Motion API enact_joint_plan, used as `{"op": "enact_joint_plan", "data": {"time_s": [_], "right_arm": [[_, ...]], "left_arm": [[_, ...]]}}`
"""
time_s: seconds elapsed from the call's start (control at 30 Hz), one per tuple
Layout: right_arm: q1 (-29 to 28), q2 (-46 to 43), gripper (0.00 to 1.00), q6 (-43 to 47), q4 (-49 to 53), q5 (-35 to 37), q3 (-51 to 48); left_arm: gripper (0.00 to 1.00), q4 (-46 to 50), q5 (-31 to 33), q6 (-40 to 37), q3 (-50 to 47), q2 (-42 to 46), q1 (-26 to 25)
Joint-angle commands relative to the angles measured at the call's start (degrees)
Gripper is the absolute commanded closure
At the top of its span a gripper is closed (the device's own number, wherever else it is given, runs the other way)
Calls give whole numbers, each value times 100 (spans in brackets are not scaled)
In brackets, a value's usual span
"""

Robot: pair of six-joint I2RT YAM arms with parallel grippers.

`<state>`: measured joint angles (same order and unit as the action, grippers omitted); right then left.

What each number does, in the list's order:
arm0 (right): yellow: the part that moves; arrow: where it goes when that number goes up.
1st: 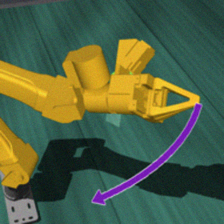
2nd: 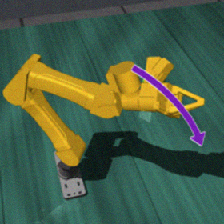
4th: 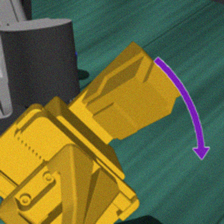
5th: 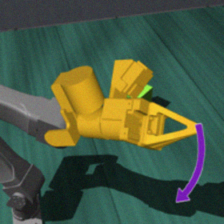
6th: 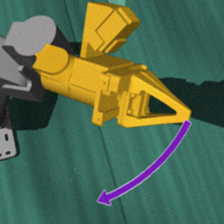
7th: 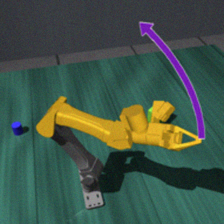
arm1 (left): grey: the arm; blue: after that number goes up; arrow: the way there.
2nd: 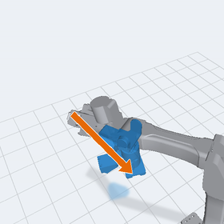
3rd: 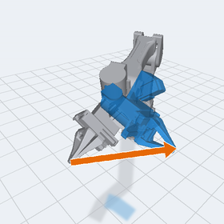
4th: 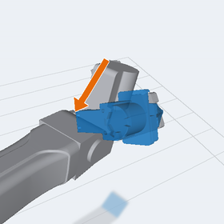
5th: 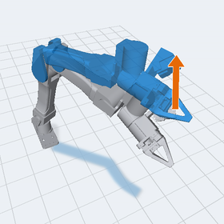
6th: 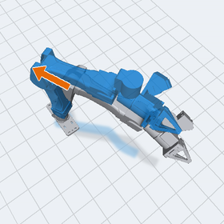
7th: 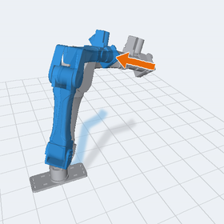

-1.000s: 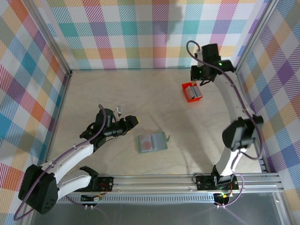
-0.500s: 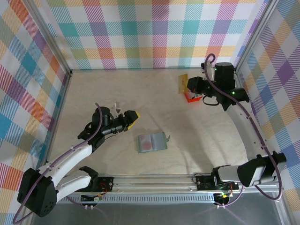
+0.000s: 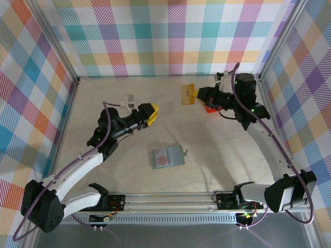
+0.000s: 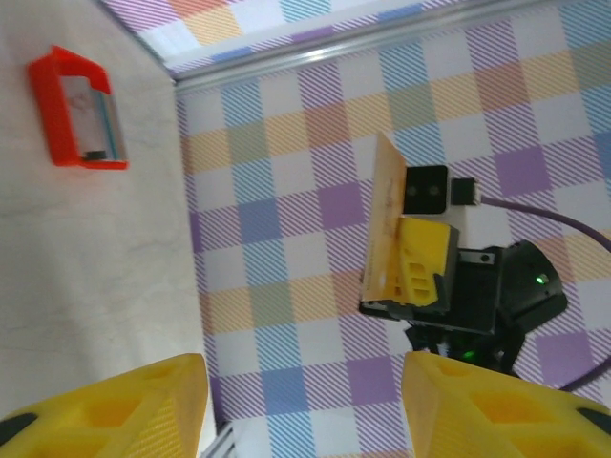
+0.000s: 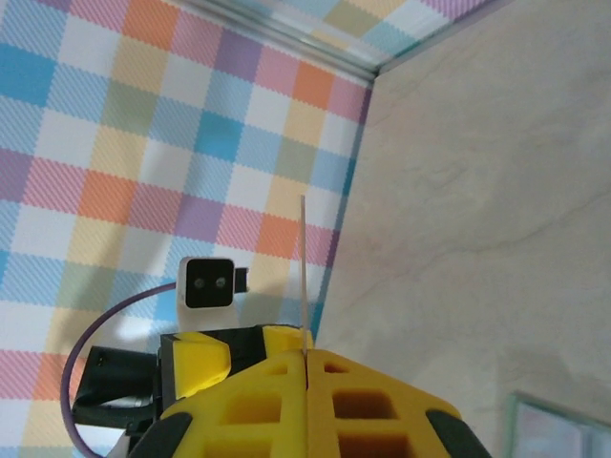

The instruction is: Put the credit cards into the card holder

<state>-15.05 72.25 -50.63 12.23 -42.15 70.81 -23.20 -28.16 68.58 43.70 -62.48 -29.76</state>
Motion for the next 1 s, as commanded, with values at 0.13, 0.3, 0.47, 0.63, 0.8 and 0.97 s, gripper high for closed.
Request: {"op": "enact_joint_plan", "data": {"time_s": [0.13, 0.3, 0.47, 0.63, 0.8, 0.97], "right_arm": [[-273, -97, 100, -617, -662, -368, -74], [-448, -11, 100, -801, -816, -402, -76], [-590, 50, 100, -900, -924, -452, -71], [-705, 61, 100, -989, -987, -470, -141], [-745, 70, 88, -1006, -906, -482, -176], [-634, -141, 62, -601, -151, -437, -14]], "left_arm": [[50, -1116, -103, 305, 610, -512, -579], [56, -1145, 29, 263, 797, -635, -729], [58, -1066, 95, 253, 737, -623, -759], [66, -1106, 111, 279, 672, -600, -801], [100, -1097, 89, 305, 687, -610, -821], [100, -701, 245, 148, 613, -405, -817]]}}
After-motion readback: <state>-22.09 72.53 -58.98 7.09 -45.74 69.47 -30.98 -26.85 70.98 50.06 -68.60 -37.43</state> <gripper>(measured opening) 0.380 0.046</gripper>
